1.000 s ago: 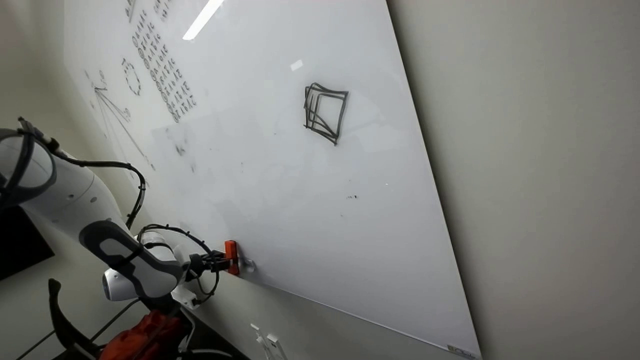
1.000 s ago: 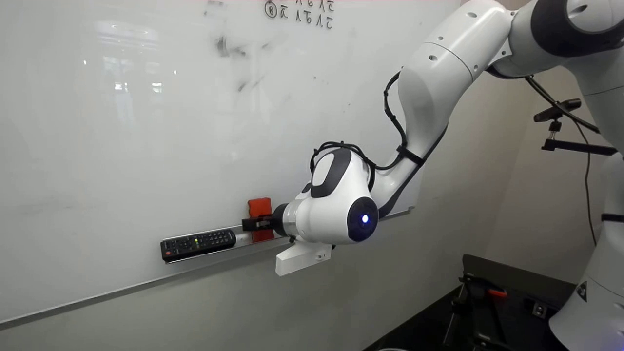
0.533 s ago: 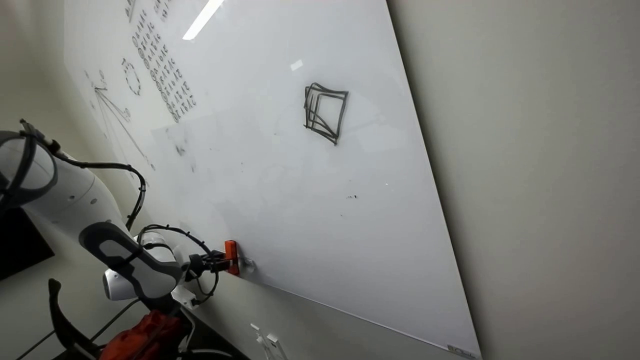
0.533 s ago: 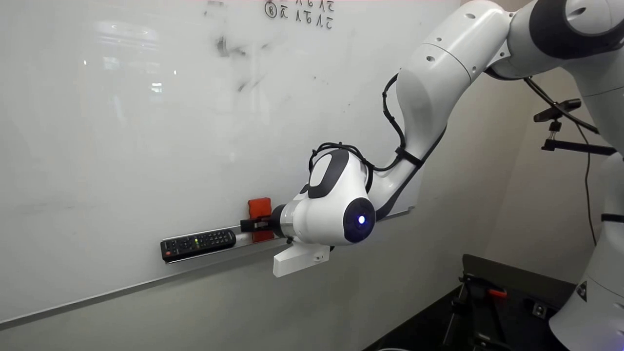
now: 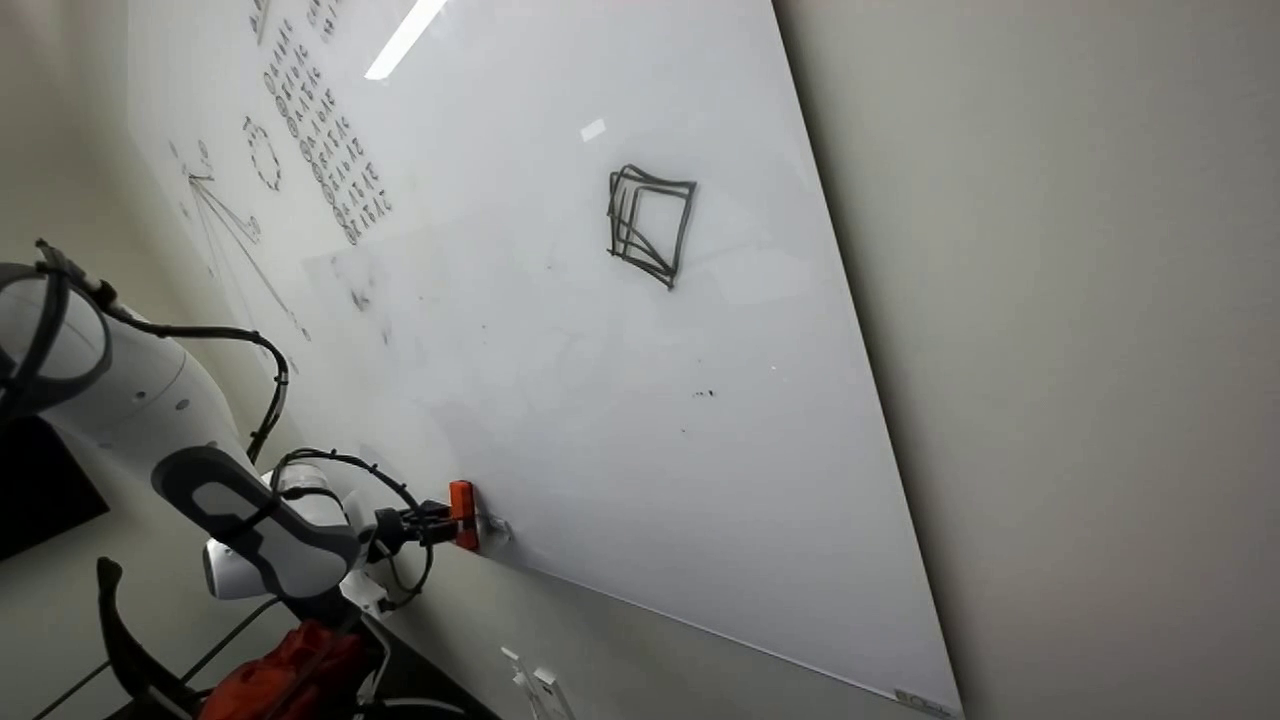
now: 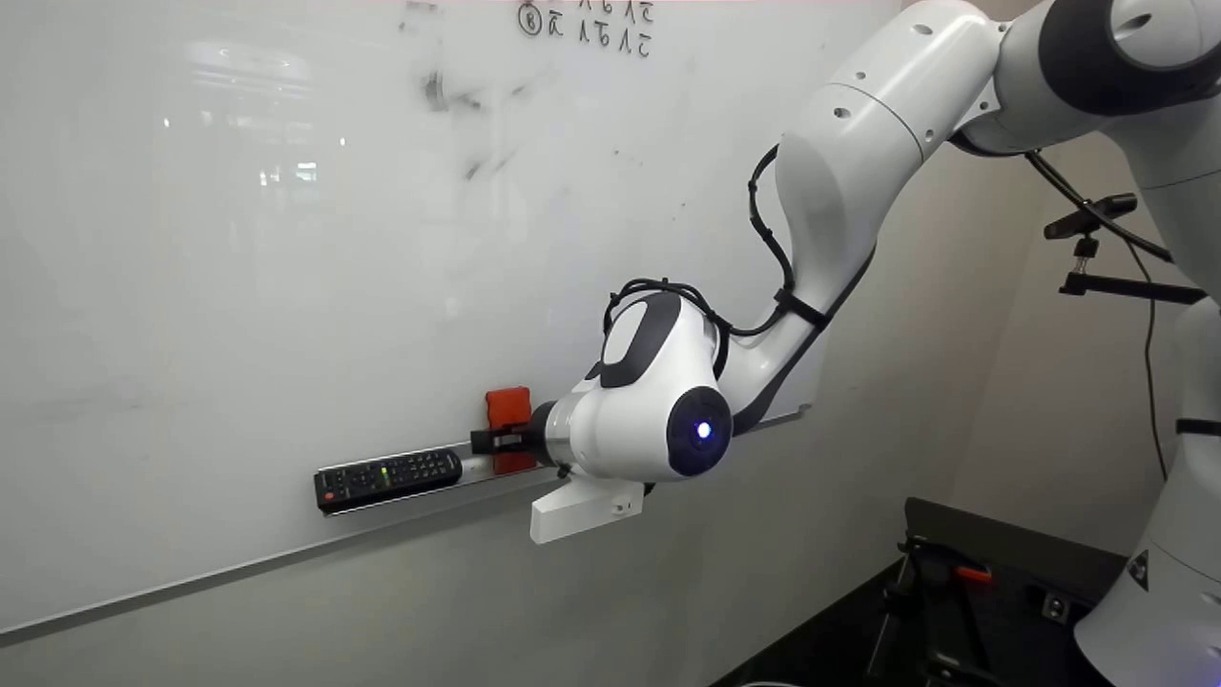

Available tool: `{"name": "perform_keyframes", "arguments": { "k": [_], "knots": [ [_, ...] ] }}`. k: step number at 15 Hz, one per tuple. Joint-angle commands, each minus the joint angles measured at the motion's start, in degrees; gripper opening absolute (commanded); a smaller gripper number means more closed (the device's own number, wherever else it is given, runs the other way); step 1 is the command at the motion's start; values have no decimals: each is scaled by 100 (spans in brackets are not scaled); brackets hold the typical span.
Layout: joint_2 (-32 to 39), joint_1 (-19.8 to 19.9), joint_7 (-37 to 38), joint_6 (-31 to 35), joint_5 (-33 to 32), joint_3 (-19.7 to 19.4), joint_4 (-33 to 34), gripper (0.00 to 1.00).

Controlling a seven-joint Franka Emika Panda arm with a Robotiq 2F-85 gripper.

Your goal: Use the orange eraser to wipe the bottom right corner of the whiteboard

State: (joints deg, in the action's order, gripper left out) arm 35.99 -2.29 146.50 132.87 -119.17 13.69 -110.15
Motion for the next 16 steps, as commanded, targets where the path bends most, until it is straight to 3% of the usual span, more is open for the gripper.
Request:
{"name": "perform_keyframes", "arguments": {
  "k": [1,12,15,16],
  "knots": [
    [39,-128,-157,-79,175,-91,112,87],
    [62,-142,-195,-75,177,-119,163,82],
    [71,-150,-218,-81,175,-124,183,75],
    [73,-152,-231,-82,177,-125,188,67]
  ]
}}
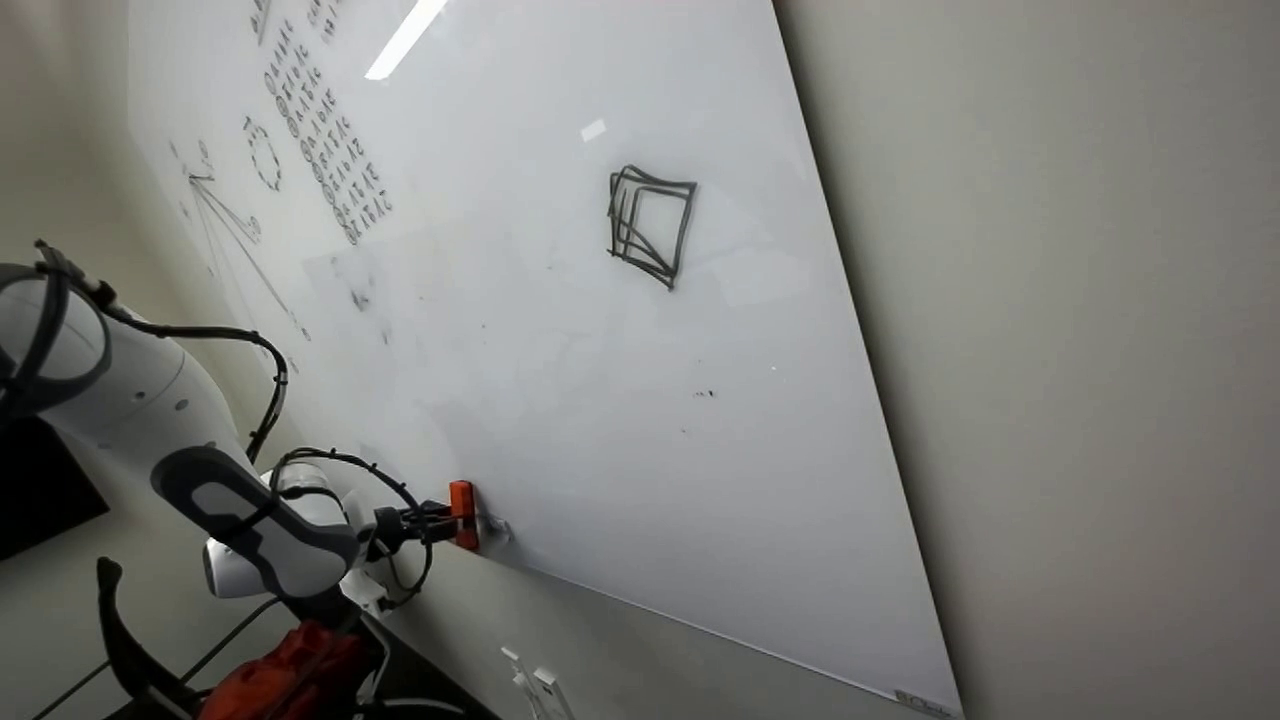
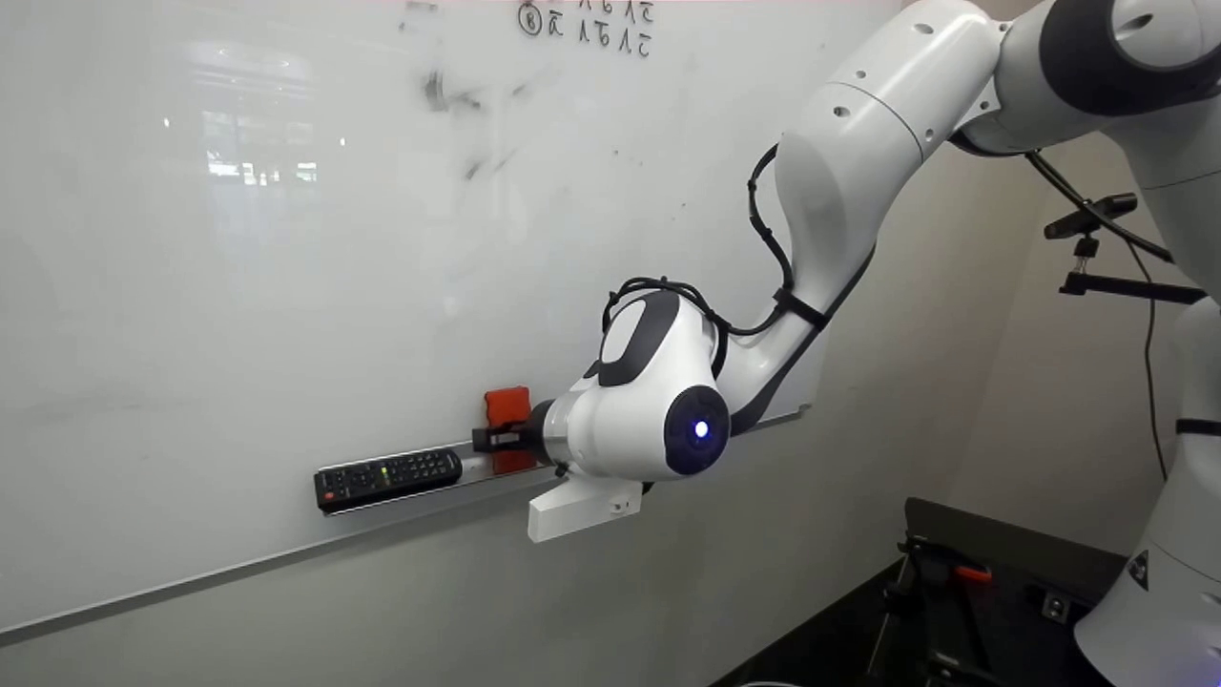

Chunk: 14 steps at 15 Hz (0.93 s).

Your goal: Use the orange eraser to wipe the bottom right corner of the whiteboard

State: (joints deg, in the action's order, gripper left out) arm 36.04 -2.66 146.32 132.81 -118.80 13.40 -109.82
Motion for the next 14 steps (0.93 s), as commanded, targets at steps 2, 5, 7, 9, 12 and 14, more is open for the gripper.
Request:
{"name": "perform_keyframes", "arguments": {
  "k": [2,5,7,9,12,14],
  "knots": [
    [76,-119,-231,-82,143,-99,170,52],
    [90,-125,-307,-89,154,-100,196,31],
    [86,-136,-312,-110,162,-101,197,30],
    [52,-160,-281,-190,162,-104,163,30],
    [-289,-251,-88,-540,107,-94,-185,30],
    [-654,-281,13,-739,56,-79,-512,30]
  ]
}}
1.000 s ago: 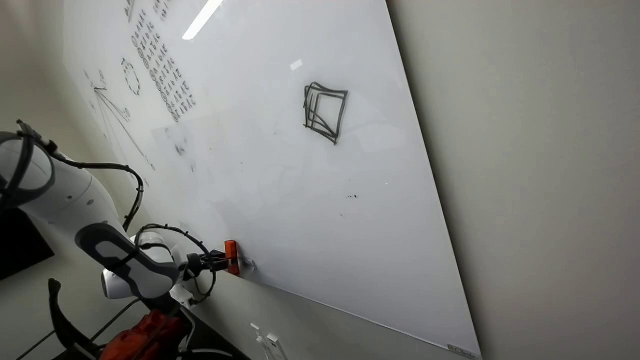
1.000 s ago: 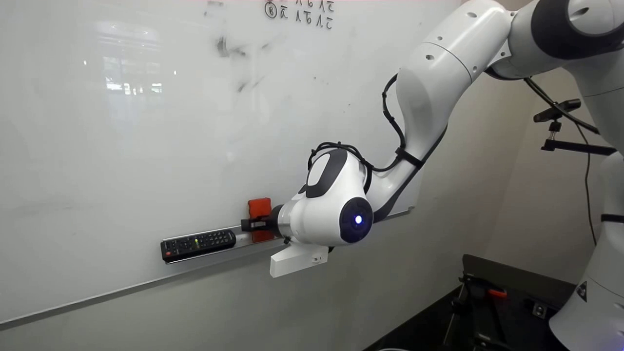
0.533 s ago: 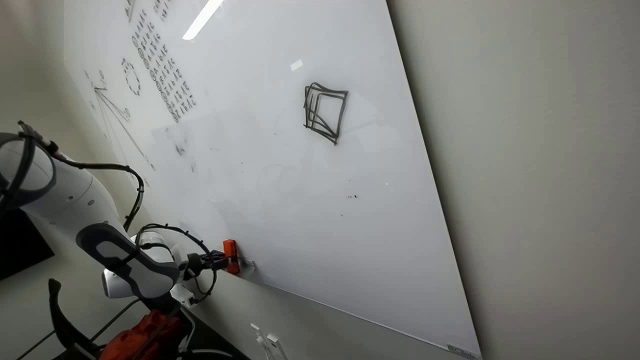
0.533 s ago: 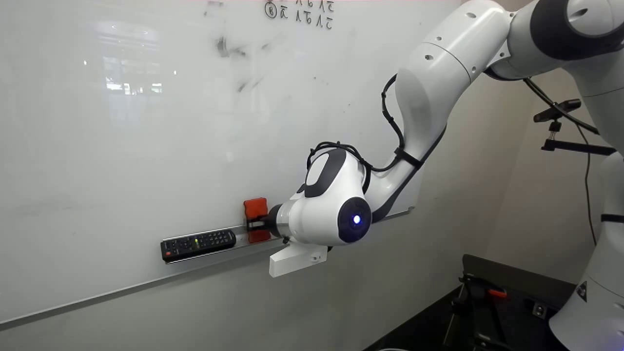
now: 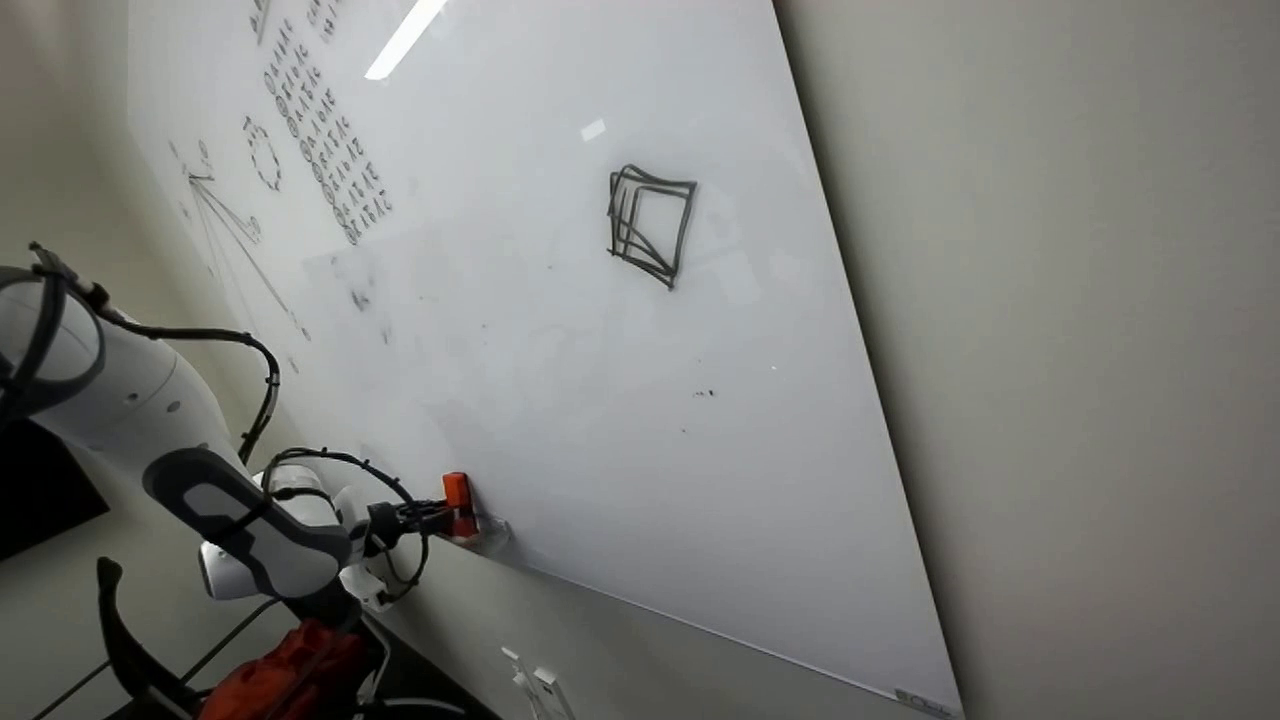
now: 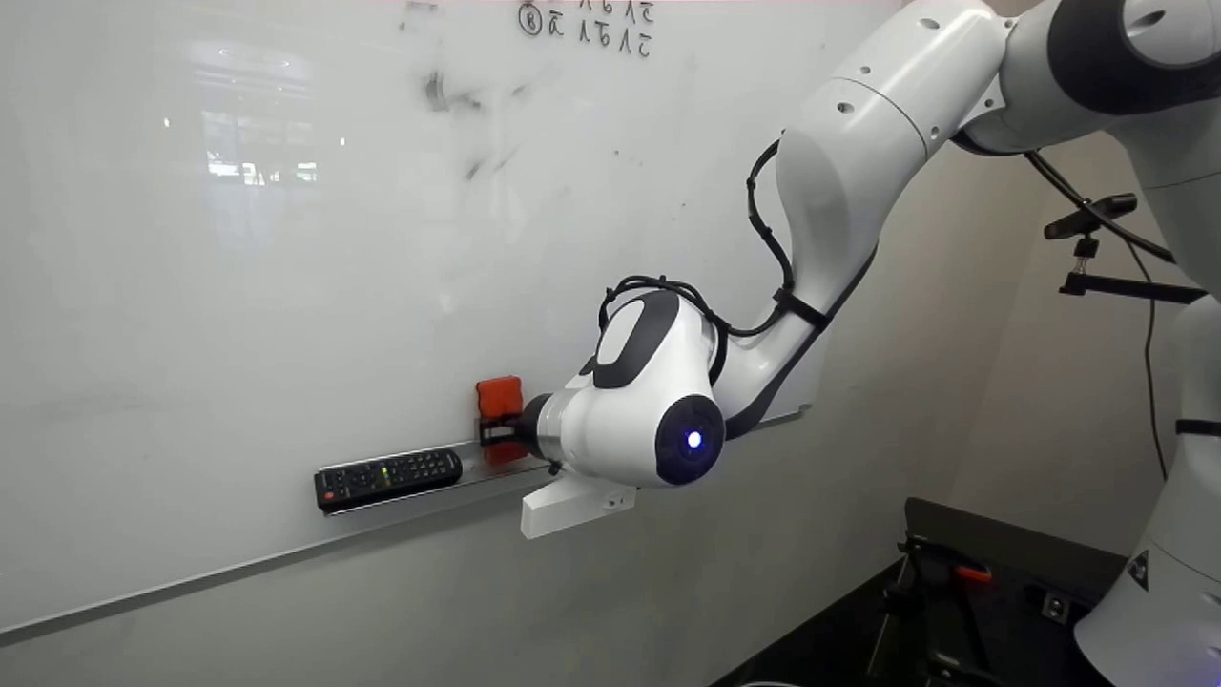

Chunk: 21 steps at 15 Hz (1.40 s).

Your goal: Use the orange eraser to wipe the bottom right corner of the whiteboard

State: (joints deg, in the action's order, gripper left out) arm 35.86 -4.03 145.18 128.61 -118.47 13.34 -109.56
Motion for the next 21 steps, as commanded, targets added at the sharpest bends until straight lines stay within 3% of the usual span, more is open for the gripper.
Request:
{"name": "perform_keyframes", "arguments": {
  "k": [1,10,15,17,18,21],
  "knots": [
    [-809,-137,82,-348,49,-68,-676,30],
    [-3327,230,-135,280,-433,-475,-2238,30],
    [-4619,355,-937,1827,-893,-1051,-2936,30],
    [-4994,306,-1345,2156,-822,-1276,-3234,30],
    [-4487,177,-1097,1928,-744,-1291,-2816,55],
    [-4855,140,-1293,2044,-746,-1427,-3145,55]
  ]
}}
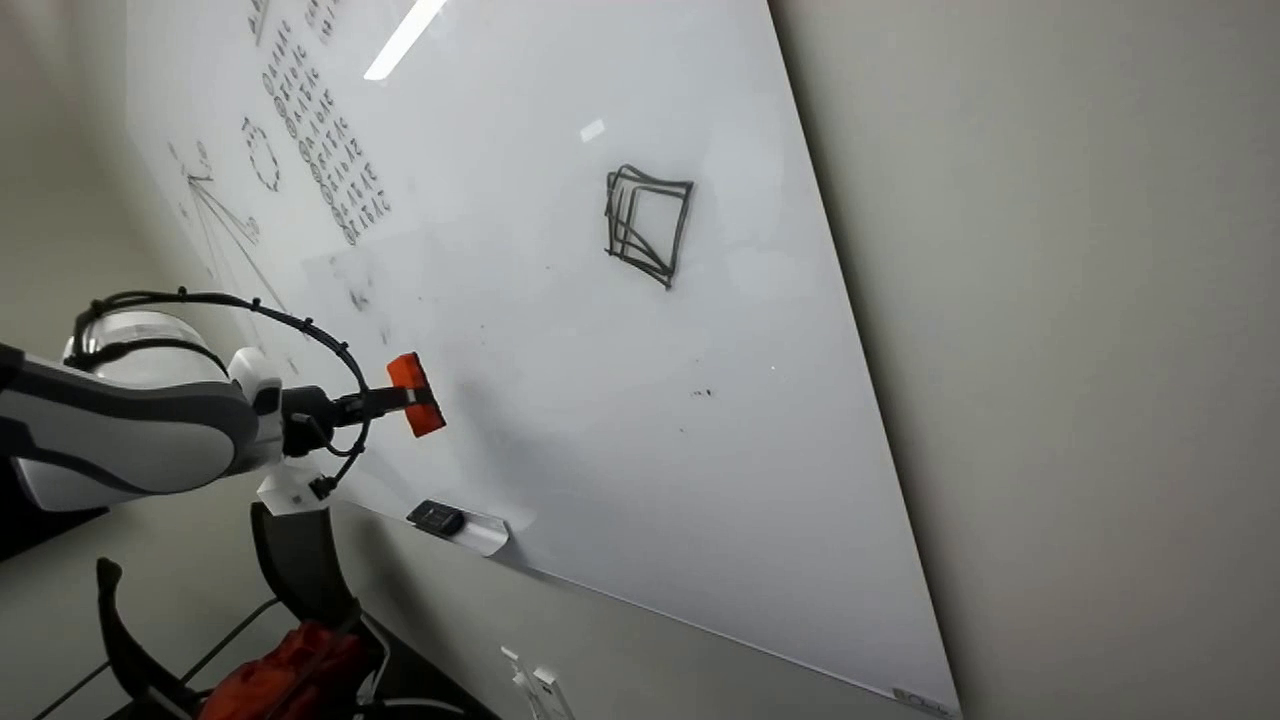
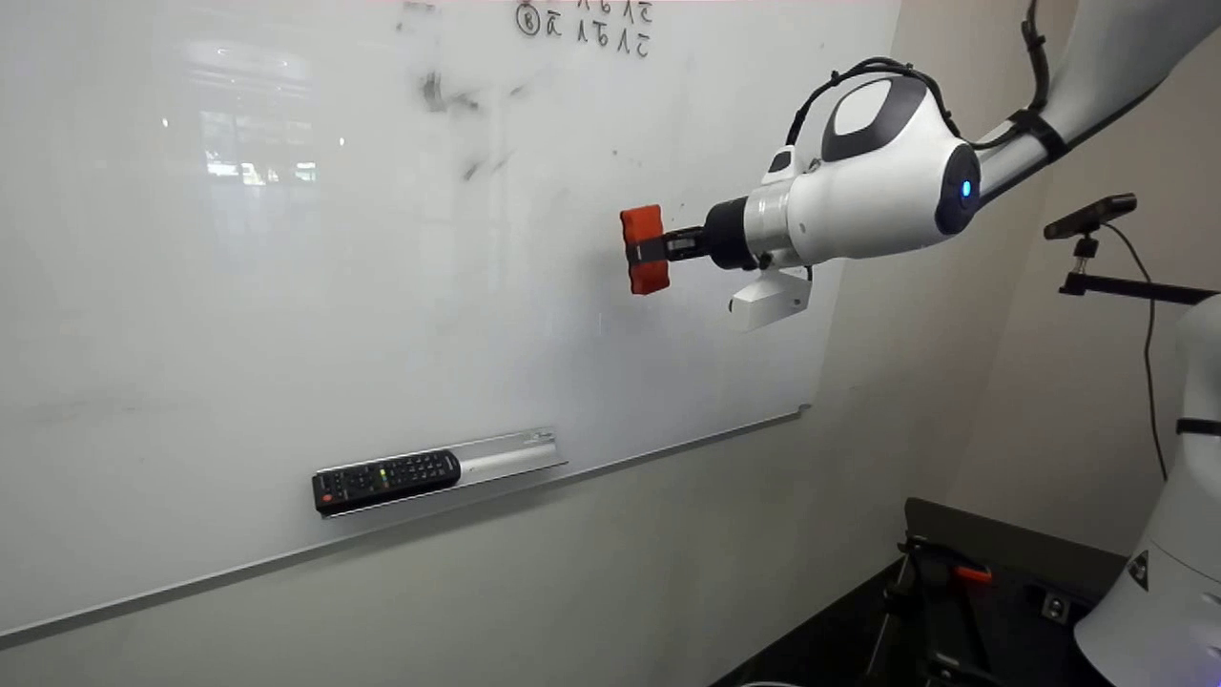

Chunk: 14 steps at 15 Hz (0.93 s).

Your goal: Use the orange eraser to wipe the bottom right corner of the whiteboard

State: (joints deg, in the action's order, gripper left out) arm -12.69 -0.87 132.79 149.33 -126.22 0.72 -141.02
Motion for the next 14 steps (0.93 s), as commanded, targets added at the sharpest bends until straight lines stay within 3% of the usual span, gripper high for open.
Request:
{"name": "perform_keyframes", "arguments": {
  "k": [1,2,3,8,14],
  "knots": [
    [-22,-182,-55,-29,29,-167,-29,55],
    [-23,-187,-55,-29,29,-165,-40,55],
    [-23,-195,-54,-29,29,-161,-46,30],
    [-936,-9,-229,-71,83,-515,-707,30],
    [-2245,364,-940,458,-378,-1660,-1150,30]
  ]
}}
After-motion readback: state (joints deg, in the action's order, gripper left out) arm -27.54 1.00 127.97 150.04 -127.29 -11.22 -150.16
